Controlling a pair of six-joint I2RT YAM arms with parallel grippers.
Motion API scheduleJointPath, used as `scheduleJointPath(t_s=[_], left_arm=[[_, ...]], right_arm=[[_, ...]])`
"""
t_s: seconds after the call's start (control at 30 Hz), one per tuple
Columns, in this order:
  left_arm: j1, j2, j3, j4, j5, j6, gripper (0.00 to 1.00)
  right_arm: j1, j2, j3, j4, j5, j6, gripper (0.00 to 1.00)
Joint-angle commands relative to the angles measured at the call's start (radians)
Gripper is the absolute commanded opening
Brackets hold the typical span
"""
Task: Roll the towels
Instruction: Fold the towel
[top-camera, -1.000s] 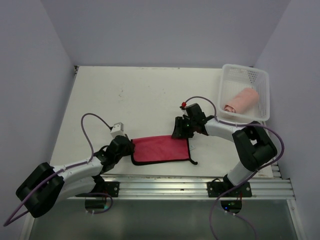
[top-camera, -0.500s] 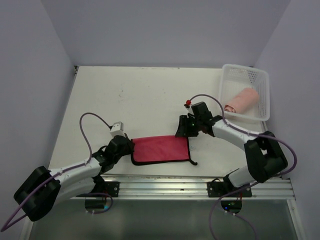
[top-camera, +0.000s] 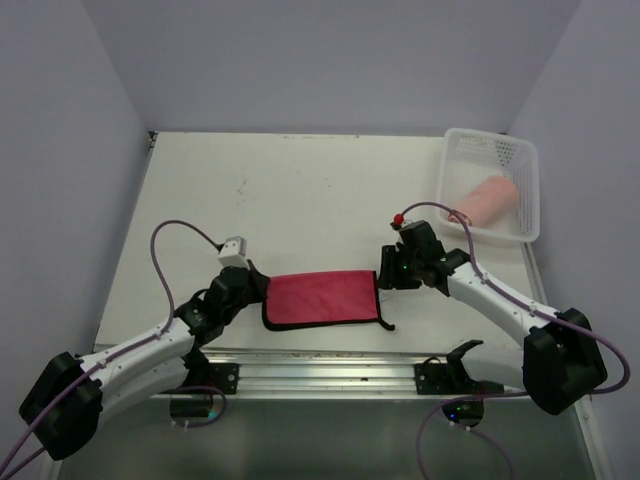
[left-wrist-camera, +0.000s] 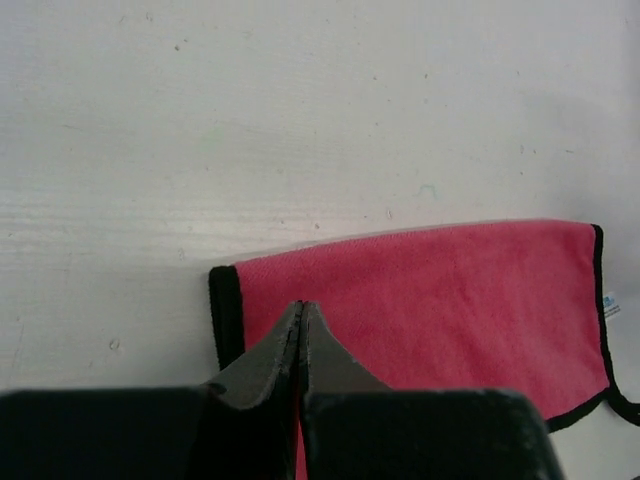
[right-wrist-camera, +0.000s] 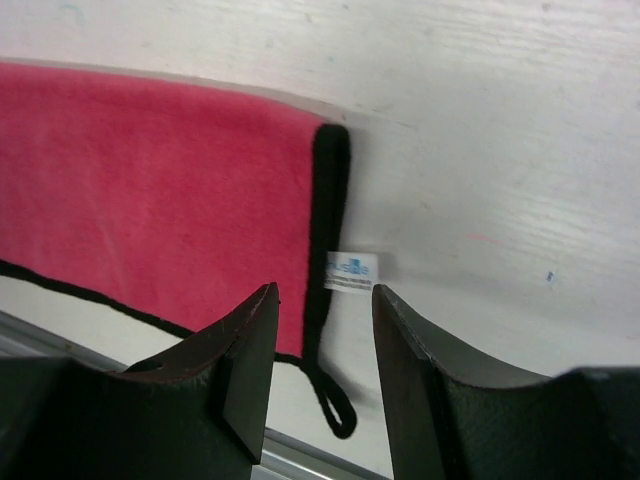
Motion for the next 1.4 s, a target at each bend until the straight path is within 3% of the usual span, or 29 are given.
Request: scheduleJointPath(t_s=[0.0,0.37,0.63,0.8,1.1,1.37], left_arm=[[0.000,-0.046,0.014,-0.088,-0.052,-0.025,0.03],[0.000,-0.091,0.005,-0.173,-0.084,-0.058,0.05],[0.000,-0.090,0.018,-0.198,-0.122,-0.047,0.04],[-0.002,-0.076,0.012,-0.191,-0.130,-0.059,0.02],[-0.002,-0.065,0.012,-0.178,-0.130,-0.058,0.02],[0.000,-0.060,0.001,-0.172,-0.113,-0.062,0.01]], right_arm=[[-0.005,-0.029,-0.018,-0.055,0.084,-0.004,0.47],[0.007,0.056,-0.102,0.093,-0.064,0.068,0.47],[0.084,0.108,-0.122,0.125,-0.047,0.108,0.45],[0.095,0.116,-0.105,0.079,0.065,0.107,0.29],[0.095,0.119,-0.078,0.060,0.068,0.105,0.00],[0.084,0.047,0.030,-0.094,0.197,0.033,0.00]])
